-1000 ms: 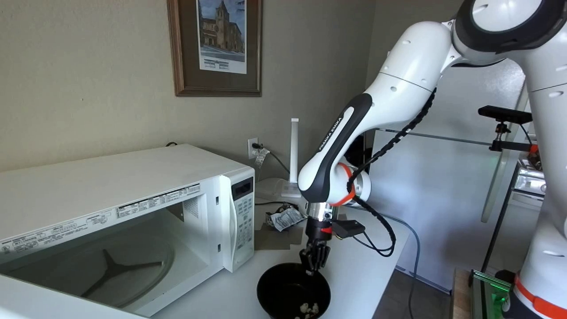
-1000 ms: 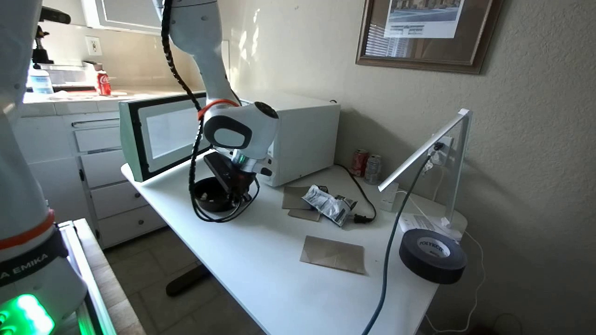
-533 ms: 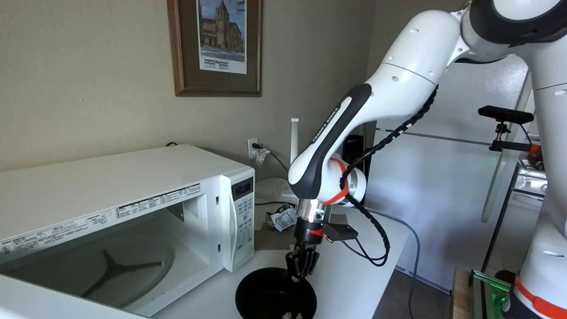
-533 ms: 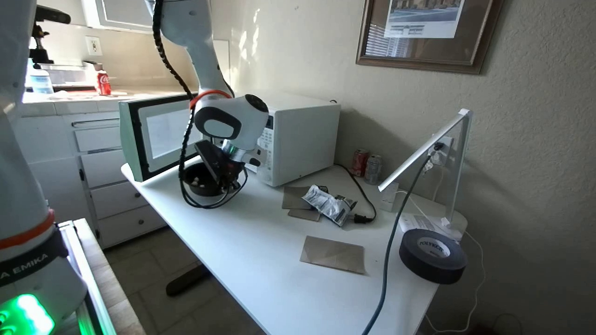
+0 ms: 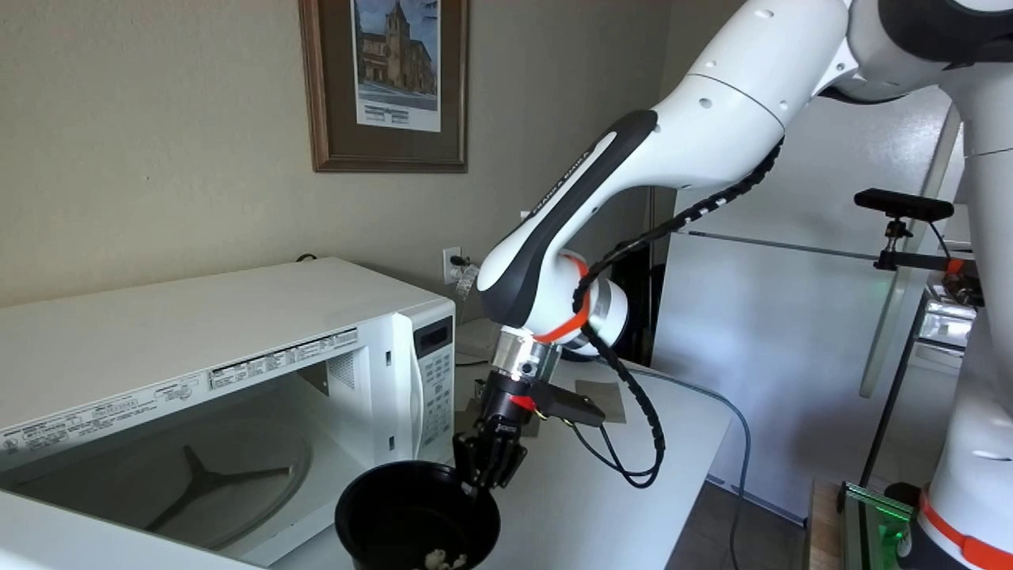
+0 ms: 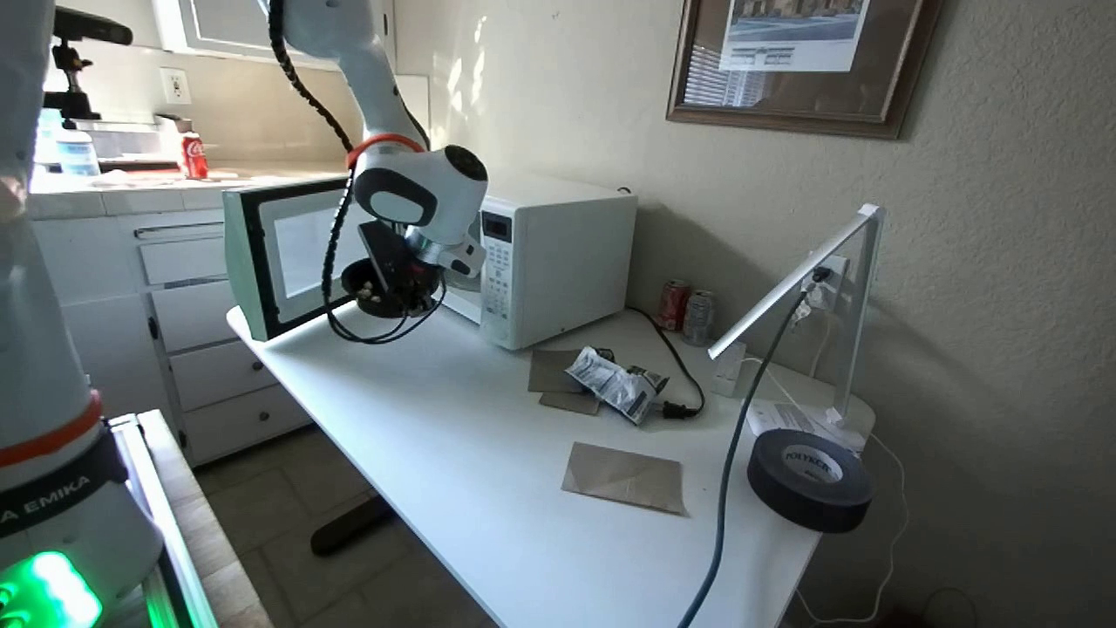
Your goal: Put the black bowl into the microwave
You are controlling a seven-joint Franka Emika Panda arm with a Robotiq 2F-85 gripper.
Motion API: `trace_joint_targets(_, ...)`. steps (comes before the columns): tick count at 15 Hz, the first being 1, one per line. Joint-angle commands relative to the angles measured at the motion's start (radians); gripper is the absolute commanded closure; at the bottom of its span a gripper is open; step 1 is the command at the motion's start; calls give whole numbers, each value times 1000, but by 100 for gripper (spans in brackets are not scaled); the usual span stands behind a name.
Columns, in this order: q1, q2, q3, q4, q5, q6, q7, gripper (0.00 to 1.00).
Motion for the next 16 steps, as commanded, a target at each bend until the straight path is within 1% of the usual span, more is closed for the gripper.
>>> trace_joint_targets(1,50,-3,-42,13,22,-2,19,94)
trace_joint_targets(4,66,-3,-48,29,30,1,53,94)
trace_joint_targets(8,66,-1,-53,29,31,1,55,94)
trace_joint_targets(9,66,0,-53,29,31,1,55,98)
trace_joint_targets(10,78,17,-51,45,41,28,70,98)
trace_joint_targets(11,94,28,-53,52,28,62,64,98)
trace_joint_targets(12,103,37,-49,70,37,73,69,98)
trace_joint_targets(16,152,76,-46,128,10,187,121,98)
